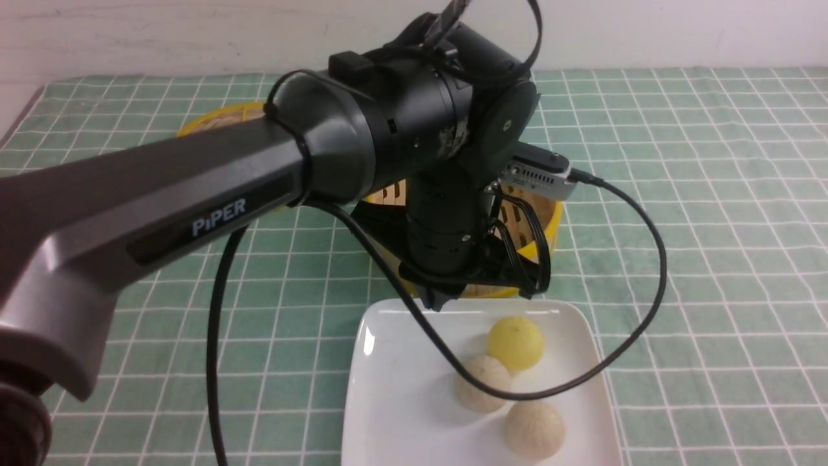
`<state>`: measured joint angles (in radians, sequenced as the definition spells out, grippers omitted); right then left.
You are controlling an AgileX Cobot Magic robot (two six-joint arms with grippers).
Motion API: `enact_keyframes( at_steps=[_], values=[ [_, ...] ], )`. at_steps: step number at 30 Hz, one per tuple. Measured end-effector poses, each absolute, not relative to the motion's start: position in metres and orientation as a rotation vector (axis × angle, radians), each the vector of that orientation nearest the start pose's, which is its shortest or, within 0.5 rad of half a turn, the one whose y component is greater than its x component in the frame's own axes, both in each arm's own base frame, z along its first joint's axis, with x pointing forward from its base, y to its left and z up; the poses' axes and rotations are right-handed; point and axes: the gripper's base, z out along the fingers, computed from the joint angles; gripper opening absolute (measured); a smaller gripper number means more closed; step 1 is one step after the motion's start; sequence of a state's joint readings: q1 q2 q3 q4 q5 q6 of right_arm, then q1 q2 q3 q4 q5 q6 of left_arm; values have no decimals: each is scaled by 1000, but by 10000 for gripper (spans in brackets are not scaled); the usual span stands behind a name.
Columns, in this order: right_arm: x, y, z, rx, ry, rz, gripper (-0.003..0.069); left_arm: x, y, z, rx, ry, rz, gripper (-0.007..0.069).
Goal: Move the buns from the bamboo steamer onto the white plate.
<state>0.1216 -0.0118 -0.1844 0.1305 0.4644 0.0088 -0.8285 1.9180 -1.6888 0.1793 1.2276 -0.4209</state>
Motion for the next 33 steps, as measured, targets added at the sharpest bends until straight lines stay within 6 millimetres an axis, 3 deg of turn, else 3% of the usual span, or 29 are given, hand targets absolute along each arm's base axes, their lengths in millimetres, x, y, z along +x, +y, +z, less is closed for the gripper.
enact_keyframes(
  at_steps=[4,9,10,15,19,21,22,24,29,33],
  values=[
    [46,6,206,-5,1836,132,94,285,-283,287,683,2737,64,6],
    [49,5,180,3,1911,99,99,277,-270,327,657,2640,16,12],
    [49,5,179,4,1914,99,99,276,-269,329,655,2635,14,12],
    [51,4,174,20,1890,86,104,255,-246,378,608,2539,-76,15],
    [52,3,175,22,1878,85,104,218,-207,439,541,2392,-210,20],
    [52,3,175,22,1878,85,106,200,-187,463,512,2324,-262,21],
    [52,3,175,22,1878,85,106,198,-185,465,509,2317,-267,21],
    [52,3,175,23,1878,84,107,171,-155,492,471,2226,-331,23],
    [52,2,175,41,1877,71,111,132,-112,498,446,2164,-374,22],
    [52,2,175,43,1877,69,115,97,-72,467,413,2188,-367,26]
  ],
)
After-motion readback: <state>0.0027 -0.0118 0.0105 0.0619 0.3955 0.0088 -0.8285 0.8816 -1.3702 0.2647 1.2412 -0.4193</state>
